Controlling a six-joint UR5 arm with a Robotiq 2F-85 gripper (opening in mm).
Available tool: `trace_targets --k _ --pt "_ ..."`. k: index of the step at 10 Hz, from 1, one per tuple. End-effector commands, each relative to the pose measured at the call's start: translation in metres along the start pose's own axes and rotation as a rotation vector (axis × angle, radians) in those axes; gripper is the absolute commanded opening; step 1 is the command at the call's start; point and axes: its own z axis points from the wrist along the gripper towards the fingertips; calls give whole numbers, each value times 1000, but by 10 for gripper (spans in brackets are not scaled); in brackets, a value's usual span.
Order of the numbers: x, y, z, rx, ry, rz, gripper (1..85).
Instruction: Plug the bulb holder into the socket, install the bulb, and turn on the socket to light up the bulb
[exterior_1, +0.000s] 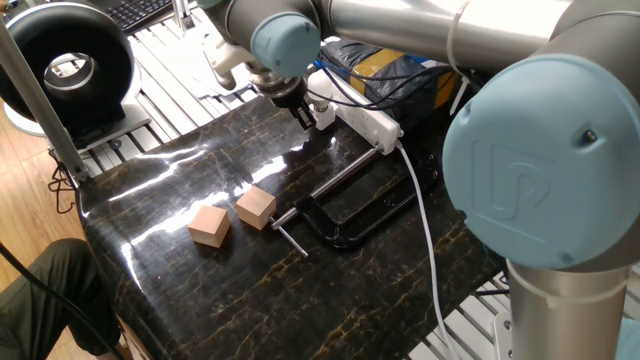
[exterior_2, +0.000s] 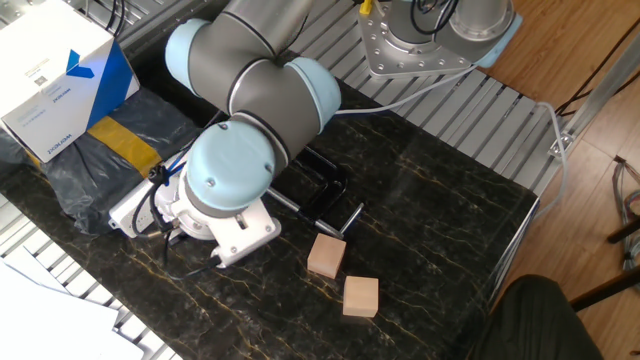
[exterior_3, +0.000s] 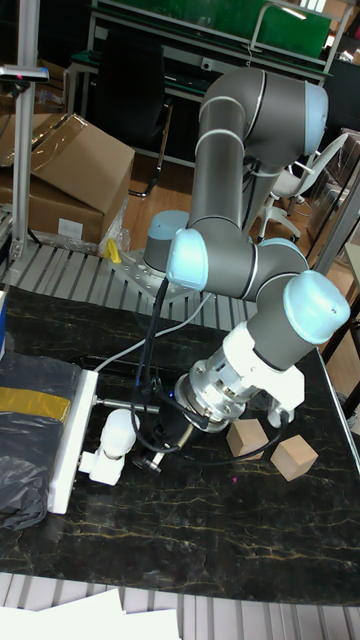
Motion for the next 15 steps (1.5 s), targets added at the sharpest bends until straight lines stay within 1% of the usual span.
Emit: trace_targets --k 1,3,5,8,9,10,11,13,15 --pt "8 -10 -2 39 29 4 10" --pt "14 -15 -6 54 58 8 10" --pt "14 -13 -6 47 58 13 10" --pt "20 -12 0 45 73 15 10" --pt "23 -13 -1 48 85 11 10" --pt "25 -10 -4 40 98 12 10" --pt "28 -9 -3 39 110 12 10" --pt "29 -8 0 32 121 11 10" --pt "29 -8 1 34 130 10 10"
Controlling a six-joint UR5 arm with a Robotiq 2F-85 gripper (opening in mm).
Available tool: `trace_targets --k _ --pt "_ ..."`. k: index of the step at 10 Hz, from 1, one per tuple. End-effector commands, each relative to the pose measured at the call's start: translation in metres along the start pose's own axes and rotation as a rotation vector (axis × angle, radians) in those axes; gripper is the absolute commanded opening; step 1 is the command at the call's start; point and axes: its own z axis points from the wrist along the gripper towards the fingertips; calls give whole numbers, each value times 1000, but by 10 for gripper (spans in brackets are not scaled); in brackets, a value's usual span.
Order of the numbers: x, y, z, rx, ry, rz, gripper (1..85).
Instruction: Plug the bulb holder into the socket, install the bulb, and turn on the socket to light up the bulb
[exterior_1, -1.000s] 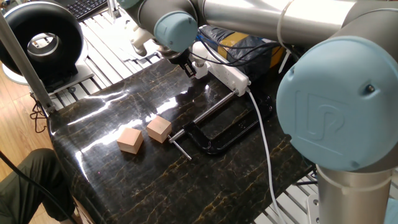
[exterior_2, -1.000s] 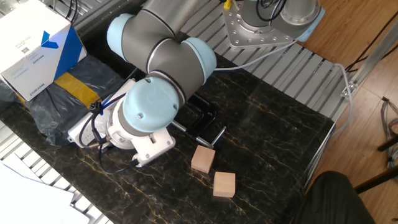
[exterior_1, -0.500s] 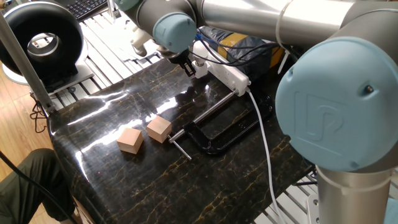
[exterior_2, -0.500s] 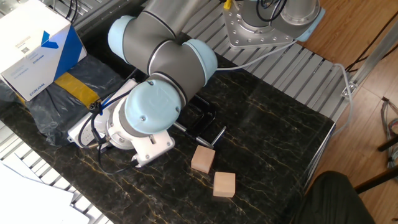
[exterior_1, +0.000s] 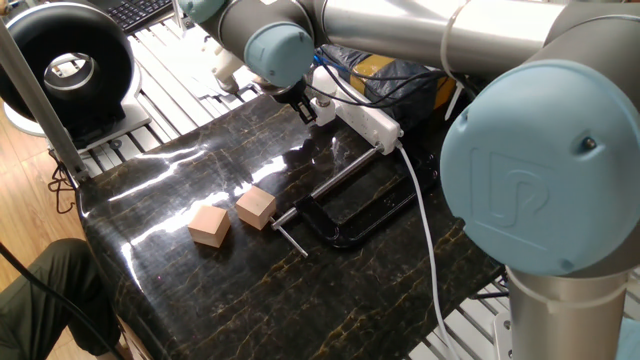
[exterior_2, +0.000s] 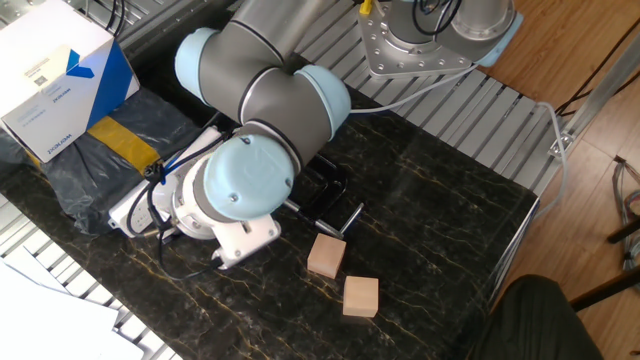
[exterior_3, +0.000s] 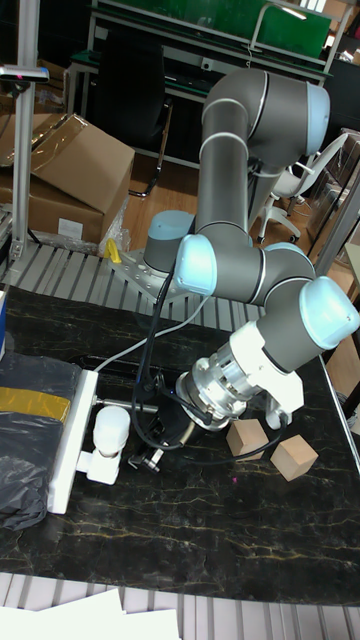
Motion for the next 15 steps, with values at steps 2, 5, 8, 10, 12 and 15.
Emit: trace_targets --k 2,5,8,10,12,15 --pt "5 8 -4 -15 45 11 10" --pt "-6 11 -9 -35 18 15 10" --pt "-9 11 -6 -48 -14 20 10" --pt "-11 14 -8 -55 -24 25 10" --pt "-15 18 -12 -73 -46 32 10" --pt "-25 24 -17 -101 -84 49 10"
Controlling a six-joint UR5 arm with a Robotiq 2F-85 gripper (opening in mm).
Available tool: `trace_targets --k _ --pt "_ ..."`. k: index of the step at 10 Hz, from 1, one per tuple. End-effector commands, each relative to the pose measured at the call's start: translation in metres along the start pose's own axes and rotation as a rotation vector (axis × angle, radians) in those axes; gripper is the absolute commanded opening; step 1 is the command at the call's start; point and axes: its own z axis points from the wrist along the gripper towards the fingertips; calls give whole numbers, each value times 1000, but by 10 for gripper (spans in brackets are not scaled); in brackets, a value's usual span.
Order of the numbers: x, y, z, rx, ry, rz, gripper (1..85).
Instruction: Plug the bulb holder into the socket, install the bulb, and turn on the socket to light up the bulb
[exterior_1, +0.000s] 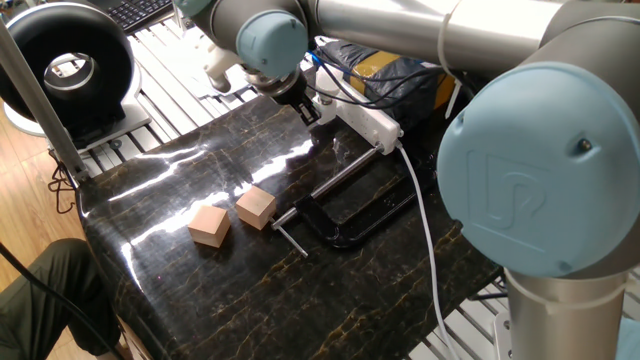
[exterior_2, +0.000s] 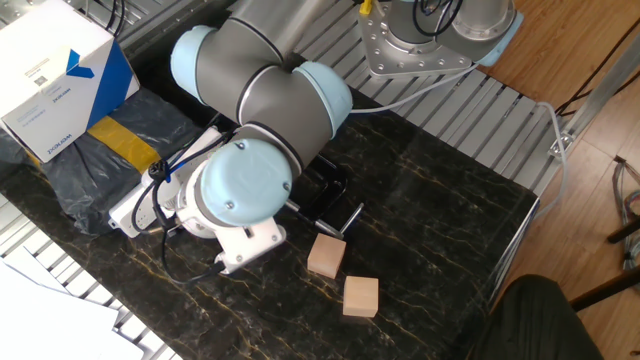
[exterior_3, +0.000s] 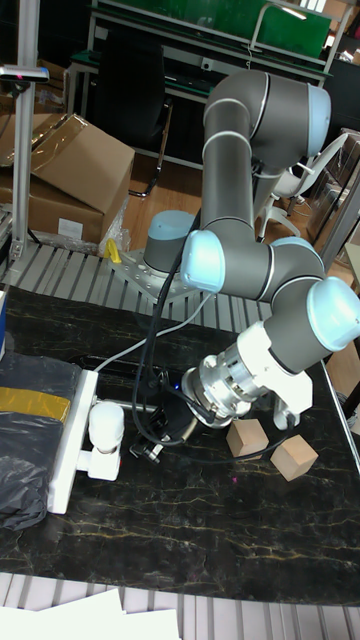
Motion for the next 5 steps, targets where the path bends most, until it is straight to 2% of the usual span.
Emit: trace_targets --k 1,3,5 --pt "-11 8 -4 -38 -50 25 10" --pt "-8 7 -7 -47 -61 22 10" --pt "-3 14 -24 -75 -92 31 10"
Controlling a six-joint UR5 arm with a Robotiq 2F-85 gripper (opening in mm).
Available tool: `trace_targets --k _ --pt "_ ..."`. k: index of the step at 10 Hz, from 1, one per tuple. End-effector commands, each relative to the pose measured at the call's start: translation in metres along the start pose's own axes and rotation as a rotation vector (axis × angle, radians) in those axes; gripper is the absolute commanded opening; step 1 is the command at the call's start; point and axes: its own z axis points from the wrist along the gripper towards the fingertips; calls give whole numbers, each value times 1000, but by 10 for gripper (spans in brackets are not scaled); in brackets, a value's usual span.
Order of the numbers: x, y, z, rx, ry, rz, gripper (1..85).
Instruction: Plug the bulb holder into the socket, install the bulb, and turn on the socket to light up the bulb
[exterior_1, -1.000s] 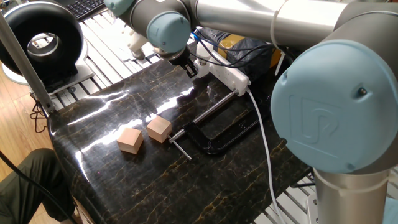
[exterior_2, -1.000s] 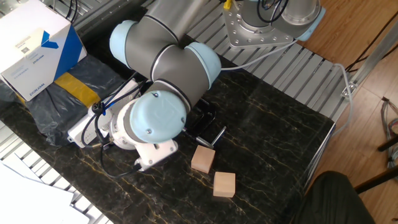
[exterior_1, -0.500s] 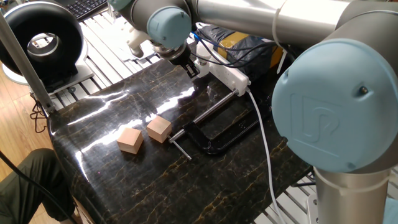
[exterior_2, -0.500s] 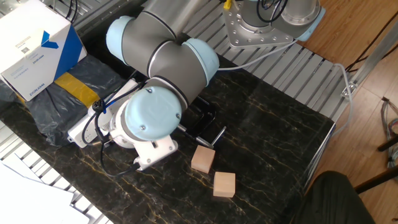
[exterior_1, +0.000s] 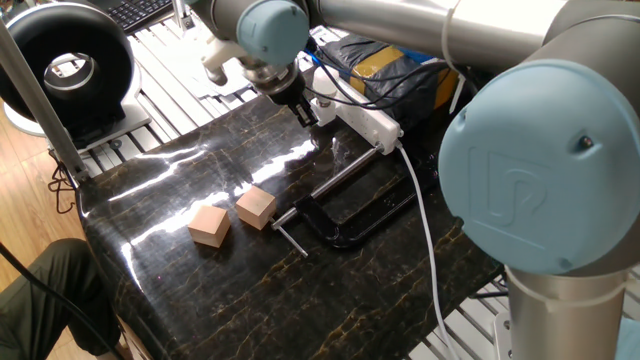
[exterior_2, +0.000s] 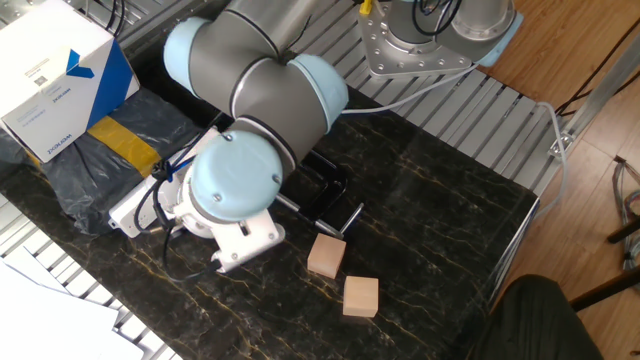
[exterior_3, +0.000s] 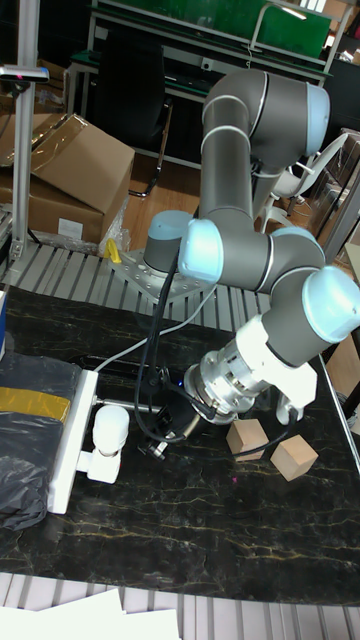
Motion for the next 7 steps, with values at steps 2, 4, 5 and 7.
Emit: trace_targets --k 2,4,5,7 --pt "-6 10 -44 -54 -133 71 10" --pt "5 9 -83 -56 -210 78 37" --pt "15 10 -97 -72 -227 17 133" --pt "15 4 -106 -50 -333 -23 160"
